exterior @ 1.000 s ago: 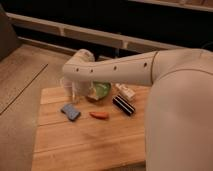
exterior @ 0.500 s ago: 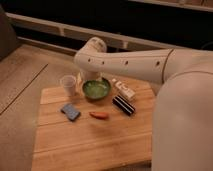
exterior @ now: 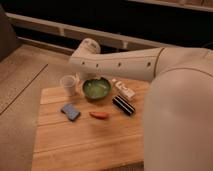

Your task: Pick up the ceramic bowl

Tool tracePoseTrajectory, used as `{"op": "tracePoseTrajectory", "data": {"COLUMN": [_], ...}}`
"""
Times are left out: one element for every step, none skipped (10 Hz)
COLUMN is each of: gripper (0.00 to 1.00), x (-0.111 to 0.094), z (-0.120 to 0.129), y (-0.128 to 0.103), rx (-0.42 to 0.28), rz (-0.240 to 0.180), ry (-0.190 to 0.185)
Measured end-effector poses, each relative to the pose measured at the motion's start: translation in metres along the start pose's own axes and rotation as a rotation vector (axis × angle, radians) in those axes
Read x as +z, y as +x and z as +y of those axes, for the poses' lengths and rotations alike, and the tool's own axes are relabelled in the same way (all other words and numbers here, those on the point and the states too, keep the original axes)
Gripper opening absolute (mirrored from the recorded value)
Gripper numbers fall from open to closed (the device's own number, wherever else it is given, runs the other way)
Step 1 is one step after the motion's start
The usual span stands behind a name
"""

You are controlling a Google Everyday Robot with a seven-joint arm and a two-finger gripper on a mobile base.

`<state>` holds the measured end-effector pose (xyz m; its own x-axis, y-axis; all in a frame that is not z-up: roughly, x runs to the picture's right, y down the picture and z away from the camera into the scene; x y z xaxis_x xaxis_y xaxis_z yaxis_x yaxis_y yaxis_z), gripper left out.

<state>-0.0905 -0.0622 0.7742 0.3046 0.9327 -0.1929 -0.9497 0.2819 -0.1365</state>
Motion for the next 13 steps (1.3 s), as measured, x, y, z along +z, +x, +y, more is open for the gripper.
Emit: {"op": "tracePoseTrajectory", "data": {"gripper": [0.65, 0.65, 0.65, 0.65, 0.65, 0.65, 0.65, 0.65, 0.65, 0.65, 0.65, 0.65, 0.65], "x": [0.012, 0.024, 0.044, 0.058, 0.078, 0.095, 0.114, 0.132, 0.149, 0.155, 0.155, 0.155, 0.154], "z": [-0.009, -0.017, -0.029, -0.035, -0.044, -0.052, -0.062, -0.075, -0.091, -0.100, -0.096, -0.093, -0.093], "y": [-0.007, -0.011, -0.011, -0.009, -0.003, 0.003, 0.011, 0.021, 0.033, 0.039, 0.038, 0.038, 0.038], "rx": [-0.009, -0.005, 0.017, 0.043, 0.078, 0.106, 0.132, 0.158, 0.188, 0.205, 0.205, 0.204, 0.200], "rz": [-0.017, -0.026, -0.029, -0.027, -0.017, -0.003, 0.018, 0.042, 0.071, 0.084, 0.083, 0.085, 0.083], "ry": [0.014, 0.016, 0.001, -0.022, -0.053, -0.079, -0.101, -0.115, -0.116, -0.115, -0.121, -0.125, -0.124]}}
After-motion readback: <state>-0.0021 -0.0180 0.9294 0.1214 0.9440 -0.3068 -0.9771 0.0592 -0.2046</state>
